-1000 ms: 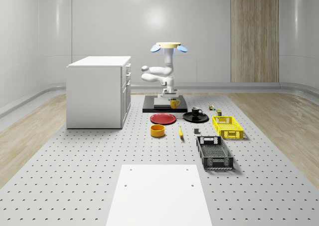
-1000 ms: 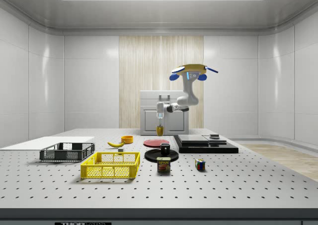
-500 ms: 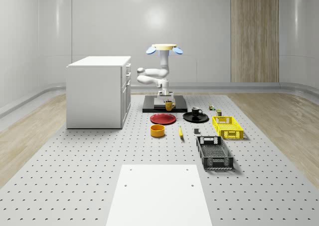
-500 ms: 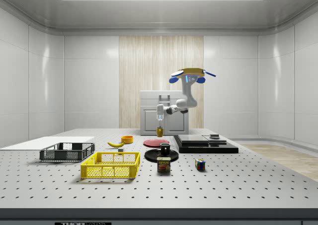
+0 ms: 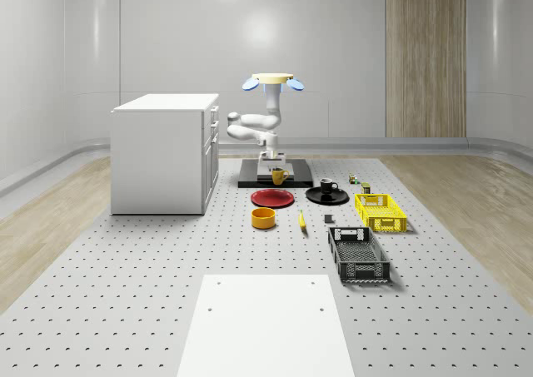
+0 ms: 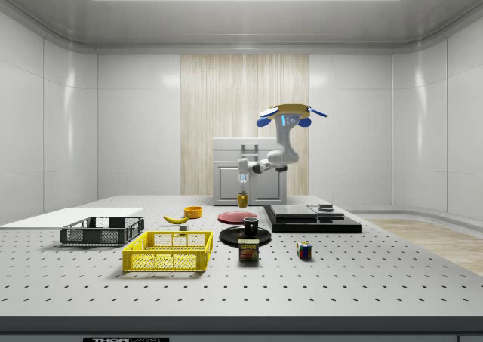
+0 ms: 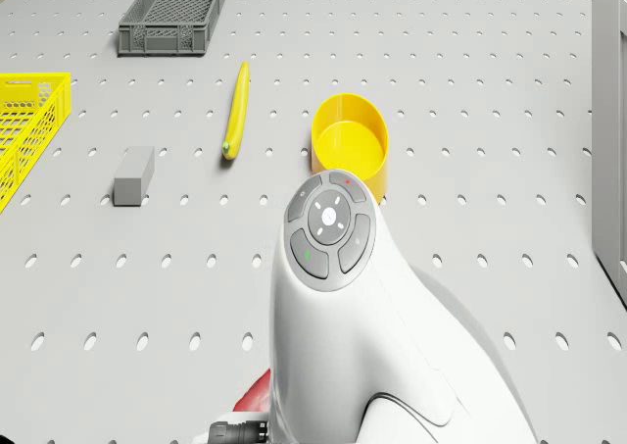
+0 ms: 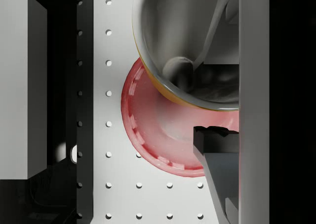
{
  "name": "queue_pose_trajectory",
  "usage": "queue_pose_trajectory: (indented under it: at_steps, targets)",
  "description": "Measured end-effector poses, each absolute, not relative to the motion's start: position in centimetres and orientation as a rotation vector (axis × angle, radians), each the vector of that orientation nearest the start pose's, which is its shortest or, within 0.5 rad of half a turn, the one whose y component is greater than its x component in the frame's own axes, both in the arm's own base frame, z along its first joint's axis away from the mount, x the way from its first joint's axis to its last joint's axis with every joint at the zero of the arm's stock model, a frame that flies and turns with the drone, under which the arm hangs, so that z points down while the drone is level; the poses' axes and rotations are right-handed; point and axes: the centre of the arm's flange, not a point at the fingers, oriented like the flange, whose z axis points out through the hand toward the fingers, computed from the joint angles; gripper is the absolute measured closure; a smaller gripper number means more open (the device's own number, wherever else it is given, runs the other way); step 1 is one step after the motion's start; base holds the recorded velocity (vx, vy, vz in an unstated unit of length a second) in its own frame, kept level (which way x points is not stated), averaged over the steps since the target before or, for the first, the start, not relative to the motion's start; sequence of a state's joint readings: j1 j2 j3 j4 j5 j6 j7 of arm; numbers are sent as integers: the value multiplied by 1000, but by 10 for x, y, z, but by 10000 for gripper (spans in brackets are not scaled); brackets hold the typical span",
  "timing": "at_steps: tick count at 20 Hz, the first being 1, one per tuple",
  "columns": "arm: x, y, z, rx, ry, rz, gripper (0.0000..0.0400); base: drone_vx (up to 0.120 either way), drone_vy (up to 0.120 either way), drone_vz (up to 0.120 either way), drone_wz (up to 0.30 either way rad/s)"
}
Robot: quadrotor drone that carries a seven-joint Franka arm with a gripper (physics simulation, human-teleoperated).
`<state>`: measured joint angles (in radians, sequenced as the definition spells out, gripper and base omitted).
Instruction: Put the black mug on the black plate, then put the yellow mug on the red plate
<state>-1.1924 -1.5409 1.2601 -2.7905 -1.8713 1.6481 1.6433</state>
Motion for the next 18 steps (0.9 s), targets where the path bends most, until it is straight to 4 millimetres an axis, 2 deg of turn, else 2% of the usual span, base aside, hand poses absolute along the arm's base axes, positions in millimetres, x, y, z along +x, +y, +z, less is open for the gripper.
queue_pose_trajectory:
  at_steps: [3, 7, 18]
  targets:
    - [323, 31, 530, 1, -2, 786, 290, 0, 0, 0, 0]
    - [323, 40, 542, 1, -2, 786, 290, 0, 0, 0, 0]
    - [323, 47, 585, 1, -2, 786, 290, 0, 0, 0, 0]
